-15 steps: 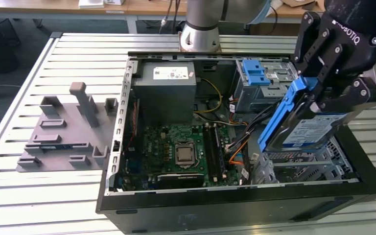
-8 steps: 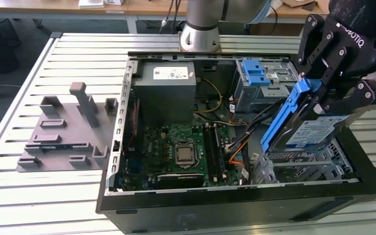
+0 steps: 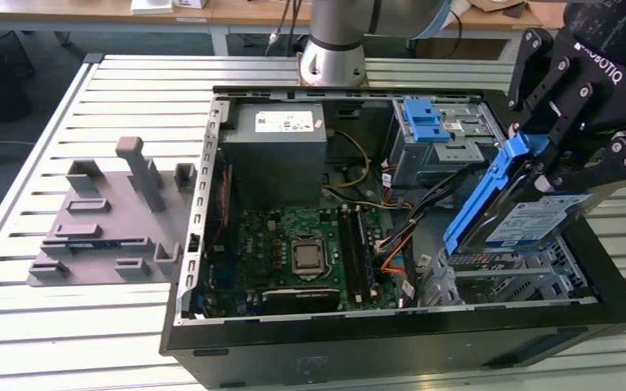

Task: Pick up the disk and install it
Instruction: 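Insert the disk into the insertion slot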

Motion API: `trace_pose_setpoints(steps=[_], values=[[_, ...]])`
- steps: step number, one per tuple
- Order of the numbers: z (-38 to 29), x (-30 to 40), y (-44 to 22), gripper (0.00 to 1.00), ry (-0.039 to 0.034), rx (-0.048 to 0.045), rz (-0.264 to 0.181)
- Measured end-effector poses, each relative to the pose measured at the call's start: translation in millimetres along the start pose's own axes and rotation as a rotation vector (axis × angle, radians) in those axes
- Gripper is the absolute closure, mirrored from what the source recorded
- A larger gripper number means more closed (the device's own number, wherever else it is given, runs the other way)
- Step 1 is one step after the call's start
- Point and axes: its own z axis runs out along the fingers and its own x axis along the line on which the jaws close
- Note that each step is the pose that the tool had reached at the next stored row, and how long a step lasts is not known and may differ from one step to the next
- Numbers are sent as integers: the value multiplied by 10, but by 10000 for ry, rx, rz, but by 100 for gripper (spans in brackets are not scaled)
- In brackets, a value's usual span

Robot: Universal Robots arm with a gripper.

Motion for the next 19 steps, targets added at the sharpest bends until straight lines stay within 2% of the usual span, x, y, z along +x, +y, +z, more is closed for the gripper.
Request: trace_pose_setpoints(steps=[4,10,19], values=[[19,13,-15,63,4,0,1],[53,68,-19,63,0,0,8],[95,71,-47,63,1,2,60]])
